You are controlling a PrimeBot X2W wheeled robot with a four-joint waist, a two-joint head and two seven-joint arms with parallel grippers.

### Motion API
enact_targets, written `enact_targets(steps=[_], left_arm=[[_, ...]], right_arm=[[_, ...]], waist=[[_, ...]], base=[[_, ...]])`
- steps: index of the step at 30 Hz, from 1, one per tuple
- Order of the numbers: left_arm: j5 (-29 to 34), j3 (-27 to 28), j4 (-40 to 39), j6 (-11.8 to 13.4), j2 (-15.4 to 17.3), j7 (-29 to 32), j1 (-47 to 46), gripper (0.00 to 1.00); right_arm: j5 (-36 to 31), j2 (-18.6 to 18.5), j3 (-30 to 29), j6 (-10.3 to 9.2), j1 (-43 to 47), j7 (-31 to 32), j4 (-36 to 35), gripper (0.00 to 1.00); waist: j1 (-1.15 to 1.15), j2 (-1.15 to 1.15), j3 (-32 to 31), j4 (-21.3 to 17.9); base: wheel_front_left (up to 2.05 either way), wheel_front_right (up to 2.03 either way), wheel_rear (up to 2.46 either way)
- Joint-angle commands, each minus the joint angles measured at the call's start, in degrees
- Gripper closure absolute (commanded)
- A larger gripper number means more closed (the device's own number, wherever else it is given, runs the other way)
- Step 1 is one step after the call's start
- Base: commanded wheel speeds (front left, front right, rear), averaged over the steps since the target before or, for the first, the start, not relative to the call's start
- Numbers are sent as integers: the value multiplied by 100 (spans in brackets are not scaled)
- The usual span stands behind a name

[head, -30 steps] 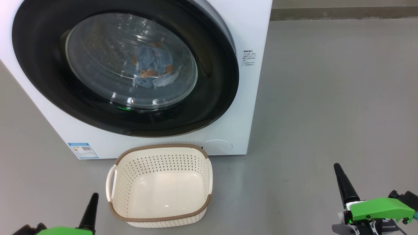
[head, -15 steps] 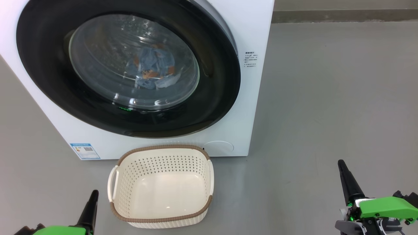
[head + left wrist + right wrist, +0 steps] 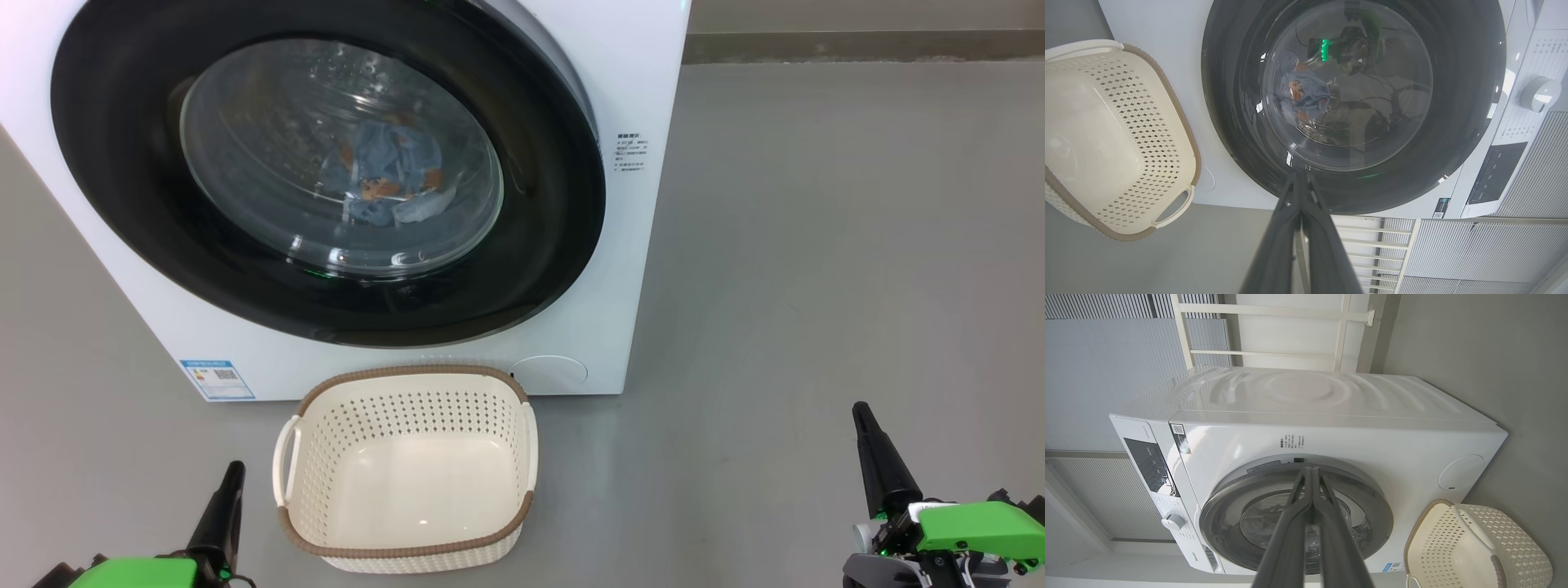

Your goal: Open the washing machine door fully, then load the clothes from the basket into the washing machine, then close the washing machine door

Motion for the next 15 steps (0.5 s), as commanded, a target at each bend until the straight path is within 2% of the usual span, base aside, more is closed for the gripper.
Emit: enact_targets(steps=[1, 15], left_arm=[[-73, 210, -167, -18, 55, 32, -237, 100], [-65, 219, -167, -18, 49, 39, -237, 100]], right_arm=[[115, -3, 108, 9, -57, 49, -190, 100], [116, -3, 109, 9, -57, 48, -190, 100]], waist=[[0, 0, 0, 0], [0, 0, 0, 0]], base=[[0, 0, 0], [0, 0, 0]])
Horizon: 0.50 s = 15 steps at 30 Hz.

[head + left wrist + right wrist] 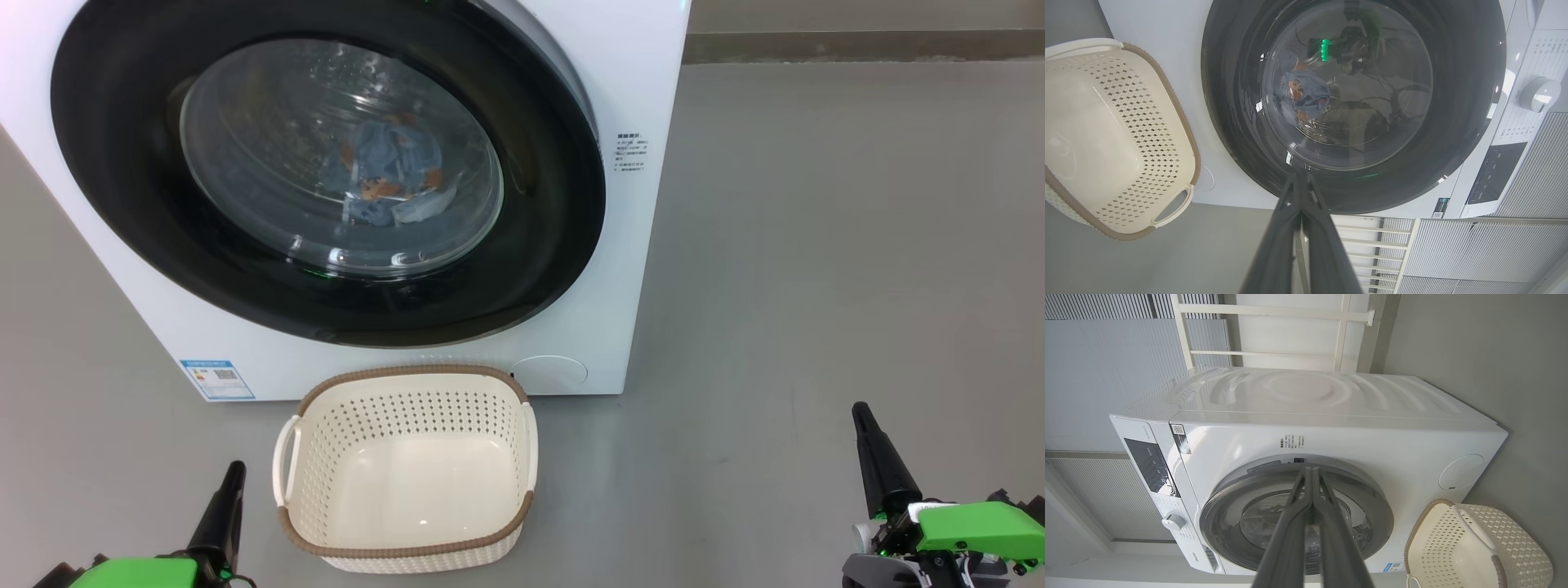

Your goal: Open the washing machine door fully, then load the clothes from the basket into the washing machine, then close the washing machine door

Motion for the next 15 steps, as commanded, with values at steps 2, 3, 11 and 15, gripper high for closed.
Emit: enact_targets(steps=[2, 3, 11, 15], left_arm=[[-41, 204, -166, -18, 62, 18, -237, 100], [-41, 204, -166, -18, 62, 18, -237, 100], [-38, 208, -166, -18, 59, 22, -237, 100], [-36, 210, -166, -18, 58, 23, -237, 100]], right_arm=[[115, -16, 124, 9, -59, 48, -177, 100], [116, -16, 124, 9, -59, 48, -177, 100], [116, -16, 125, 9, -59, 47, -177, 100], [116, -16, 125, 9, -59, 47, -177, 100]], waist=[[0, 0, 0, 0], [0, 0, 0, 0], [0, 0, 0, 0], [0, 0, 0, 0]], base=[[0, 0, 0], [0, 0, 0], [0, 0, 0], [0, 0, 0]])
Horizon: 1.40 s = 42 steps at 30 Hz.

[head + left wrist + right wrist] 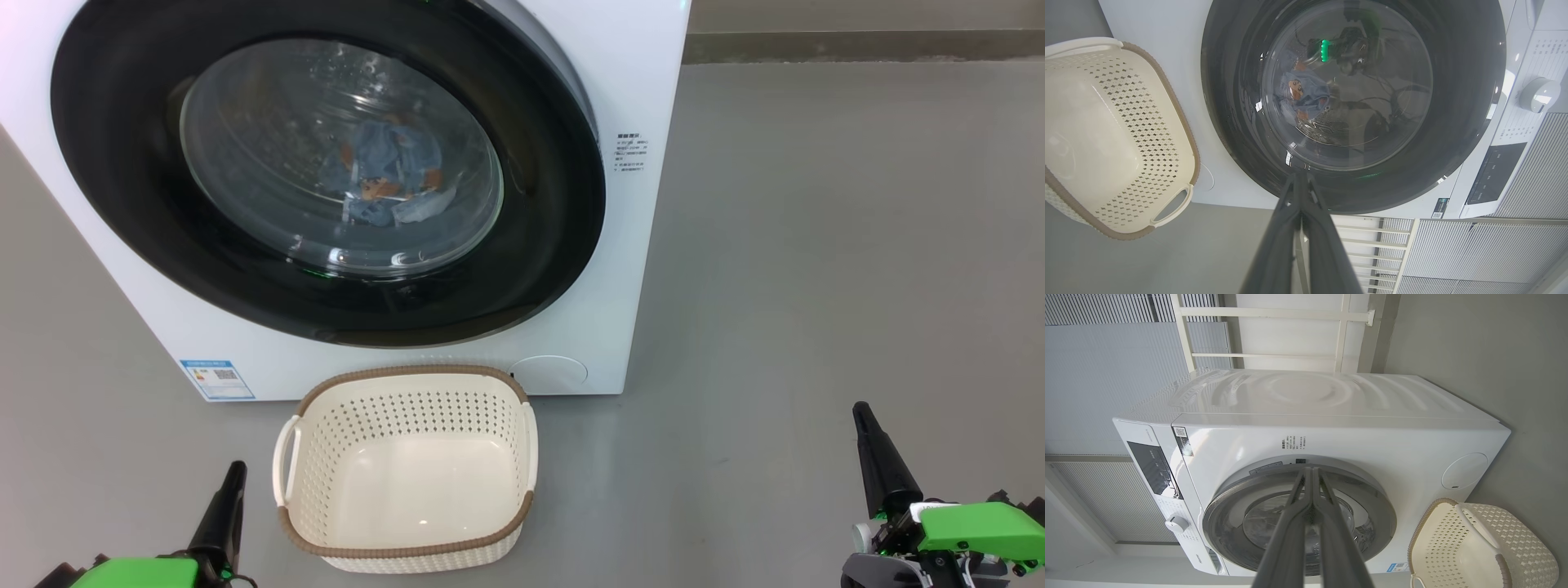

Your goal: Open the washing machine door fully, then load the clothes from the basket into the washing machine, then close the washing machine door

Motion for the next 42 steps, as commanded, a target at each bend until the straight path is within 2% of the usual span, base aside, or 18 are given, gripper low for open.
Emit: enact_targets(steps=[1, 42], left_arm=[[-36, 203, -166, -18, 74, 22, -237, 100], [-23, 218, -166, -18, 64, 34, -238, 100]], right_arm=[[19, -16, 125, 9, -59, 47, -177, 100], [20, -16, 127, 9, -59, 45, -177, 100]], waist=[[0, 0, 0, 0], [0, 0, 0, 0]], base=[[0, 0, 0], [0, 0, 0]])
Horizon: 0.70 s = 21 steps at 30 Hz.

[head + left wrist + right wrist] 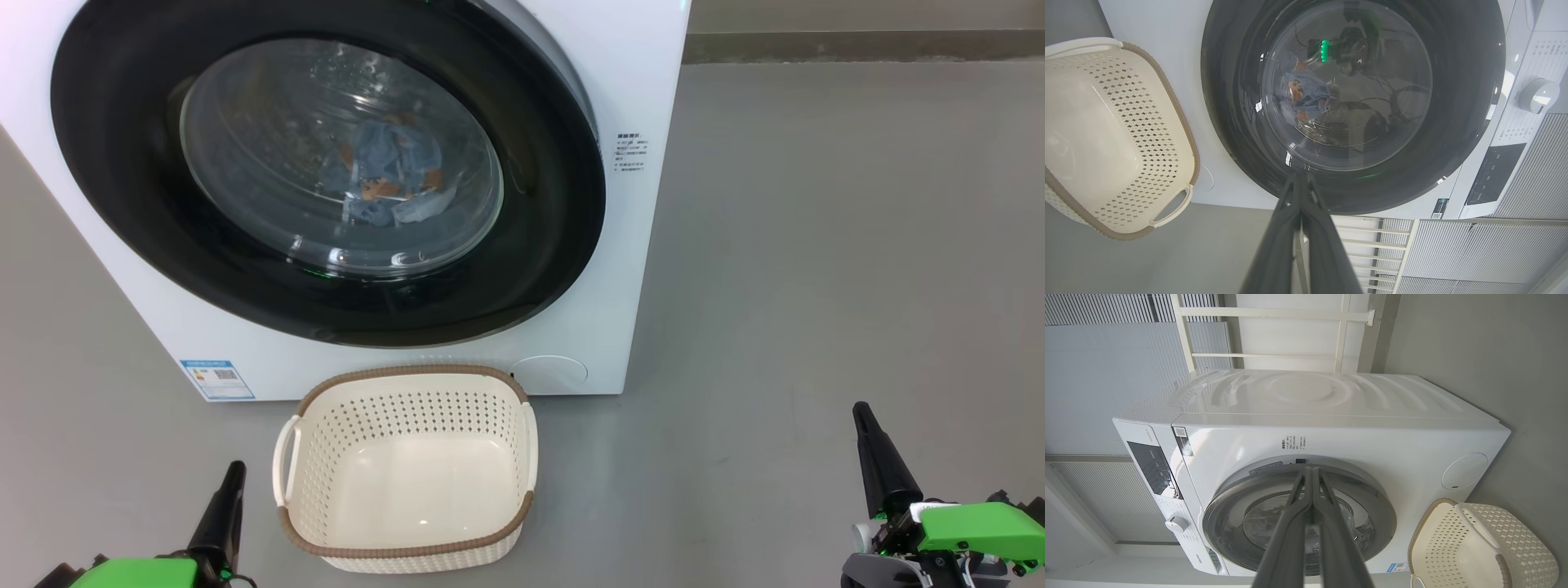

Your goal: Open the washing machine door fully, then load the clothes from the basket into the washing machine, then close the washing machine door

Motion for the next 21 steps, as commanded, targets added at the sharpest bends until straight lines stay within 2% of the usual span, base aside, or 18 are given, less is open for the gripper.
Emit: enact_targets(steps=[1, 21], left_arm=[[-23, 203, -166, -18, 70, 28, -238, 100], [-19, 208, -166, -18, 67, 32, -239, 100]], right_arm=[[20, -17, 127, 9, -59, 45, -176, 100], [21, -17, 128, 9, -59, 45, -176, 100]], waist=[[0, 0, 0, 0], [0, 0, 0, 0]], base=[[0, 0, 0], [0, 0, 0]])
